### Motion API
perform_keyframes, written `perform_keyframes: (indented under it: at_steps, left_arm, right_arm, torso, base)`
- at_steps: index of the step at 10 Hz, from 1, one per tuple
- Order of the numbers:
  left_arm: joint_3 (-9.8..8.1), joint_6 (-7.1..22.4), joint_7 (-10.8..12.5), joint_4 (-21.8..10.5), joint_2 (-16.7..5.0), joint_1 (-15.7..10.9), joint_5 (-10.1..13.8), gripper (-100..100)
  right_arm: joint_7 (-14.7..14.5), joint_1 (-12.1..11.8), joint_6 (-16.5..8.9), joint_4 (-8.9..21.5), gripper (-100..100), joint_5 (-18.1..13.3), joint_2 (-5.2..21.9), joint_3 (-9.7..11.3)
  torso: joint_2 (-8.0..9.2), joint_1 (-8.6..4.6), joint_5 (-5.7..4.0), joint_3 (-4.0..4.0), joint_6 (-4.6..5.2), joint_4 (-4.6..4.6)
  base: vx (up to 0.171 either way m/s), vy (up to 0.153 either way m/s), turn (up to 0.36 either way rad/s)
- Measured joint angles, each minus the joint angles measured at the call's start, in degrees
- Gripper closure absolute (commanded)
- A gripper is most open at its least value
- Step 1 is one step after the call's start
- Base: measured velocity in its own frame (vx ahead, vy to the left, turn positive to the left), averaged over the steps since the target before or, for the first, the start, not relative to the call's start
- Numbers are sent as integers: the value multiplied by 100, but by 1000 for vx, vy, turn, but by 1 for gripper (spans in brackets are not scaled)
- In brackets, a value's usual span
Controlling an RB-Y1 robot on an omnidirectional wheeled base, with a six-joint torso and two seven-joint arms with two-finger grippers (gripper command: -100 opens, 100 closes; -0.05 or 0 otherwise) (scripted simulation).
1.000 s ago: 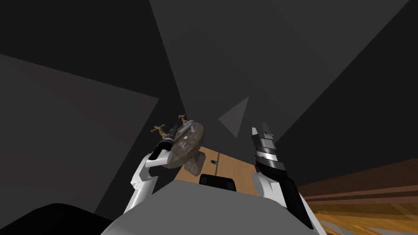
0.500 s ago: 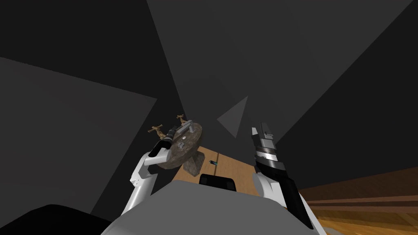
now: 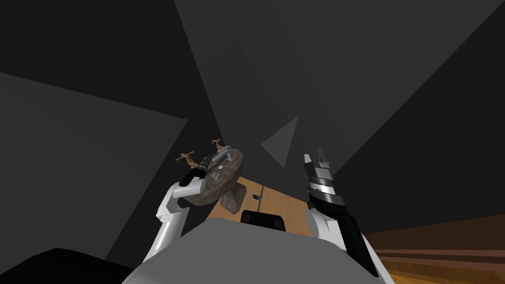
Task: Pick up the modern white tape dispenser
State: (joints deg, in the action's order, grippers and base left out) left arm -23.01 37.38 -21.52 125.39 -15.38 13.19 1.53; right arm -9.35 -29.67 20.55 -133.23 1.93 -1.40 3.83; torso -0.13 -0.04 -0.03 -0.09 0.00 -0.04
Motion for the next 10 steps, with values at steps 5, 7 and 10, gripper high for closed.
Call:
perform_keyframes:
  at_steps: [5,7,10]
  left_arm:
    - [-179,766,-265,-40,-110,-170,28,-100]
    - [-250,1075,-401,-138,-167,-266,40,-100]
    - [-285,1573,-526,-218,-211,-419,5,-100]
  right_arm:
    - [0,0,0,0,0,0,0,0]
    - [0,0,0,0,0,0,0,0]
    - [0,0,0,0,0,0,0,0]
  torso:
    - [0,-3,0,0,0,0]
    - [-6,-2,0,-3,0,-1]
    - [-1,6,2,-1,0,0]
  base:
    - [28,-41,29]
    - [30,-22,8]
    - [23,-14,20]
